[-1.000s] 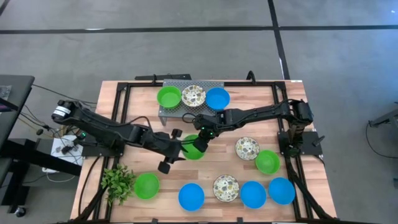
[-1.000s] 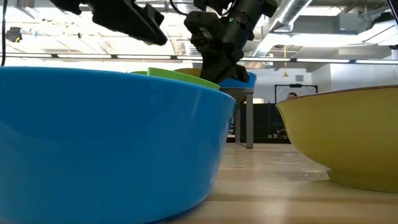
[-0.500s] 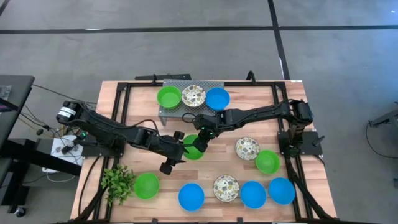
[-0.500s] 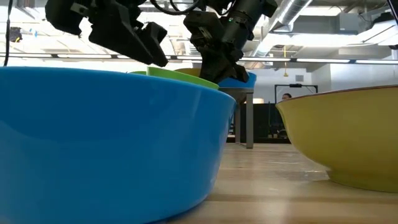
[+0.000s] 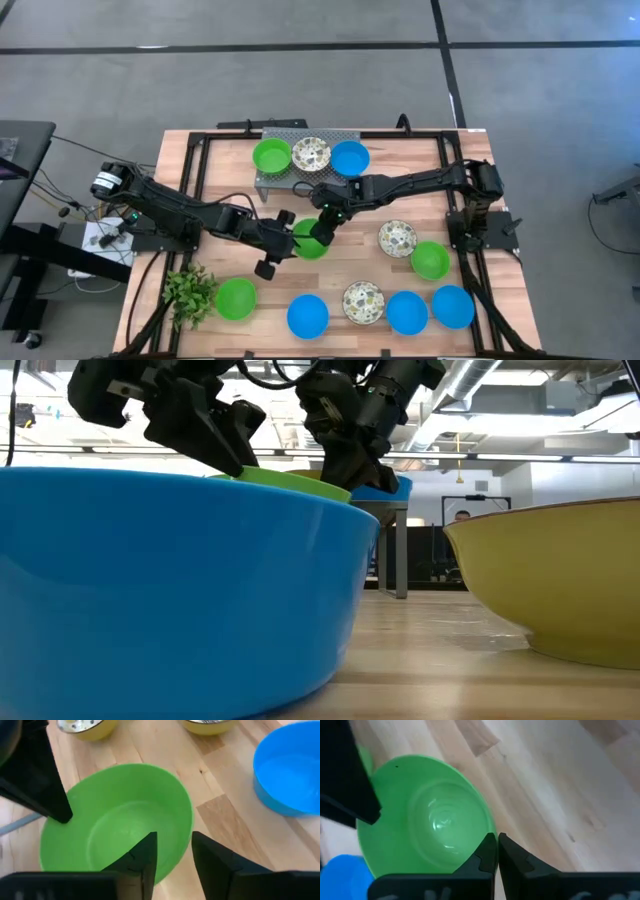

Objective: Pick & Place Mini bowls
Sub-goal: Stack the green bowl on top of the other green bowl on the shelf

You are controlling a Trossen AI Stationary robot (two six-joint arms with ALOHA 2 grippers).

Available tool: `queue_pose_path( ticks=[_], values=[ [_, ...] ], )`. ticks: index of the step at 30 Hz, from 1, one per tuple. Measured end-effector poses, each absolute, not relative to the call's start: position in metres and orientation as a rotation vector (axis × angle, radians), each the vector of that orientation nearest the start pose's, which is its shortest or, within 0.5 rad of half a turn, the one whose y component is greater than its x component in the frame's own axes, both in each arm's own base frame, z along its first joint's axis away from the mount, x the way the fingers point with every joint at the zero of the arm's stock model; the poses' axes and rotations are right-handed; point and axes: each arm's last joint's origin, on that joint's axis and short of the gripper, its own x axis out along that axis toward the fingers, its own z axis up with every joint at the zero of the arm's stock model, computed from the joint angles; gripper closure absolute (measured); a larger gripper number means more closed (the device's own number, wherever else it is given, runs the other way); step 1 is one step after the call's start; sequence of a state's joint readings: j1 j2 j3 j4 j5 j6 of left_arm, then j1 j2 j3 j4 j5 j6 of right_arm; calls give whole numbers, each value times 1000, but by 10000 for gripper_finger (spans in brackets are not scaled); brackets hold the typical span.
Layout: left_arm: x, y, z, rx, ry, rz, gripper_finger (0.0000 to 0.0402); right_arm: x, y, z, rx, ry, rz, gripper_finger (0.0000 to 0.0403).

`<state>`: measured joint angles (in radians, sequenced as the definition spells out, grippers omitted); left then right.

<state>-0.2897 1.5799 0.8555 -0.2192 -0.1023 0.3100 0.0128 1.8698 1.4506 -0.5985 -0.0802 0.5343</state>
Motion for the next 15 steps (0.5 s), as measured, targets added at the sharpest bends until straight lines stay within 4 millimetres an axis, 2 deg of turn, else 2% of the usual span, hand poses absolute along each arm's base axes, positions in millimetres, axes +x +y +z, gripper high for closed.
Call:
queue_pose_path(
  ticks=[6, 15],
  values=[
    [290, -86, 172, 504, 880, -425, 329, 401, 5, 232, 588, 992, -86, 401],
    [290, -86, 172, 502, 877, -436, 381, 401, -14, 233, 753, 992, -63, 401]
  ],
)
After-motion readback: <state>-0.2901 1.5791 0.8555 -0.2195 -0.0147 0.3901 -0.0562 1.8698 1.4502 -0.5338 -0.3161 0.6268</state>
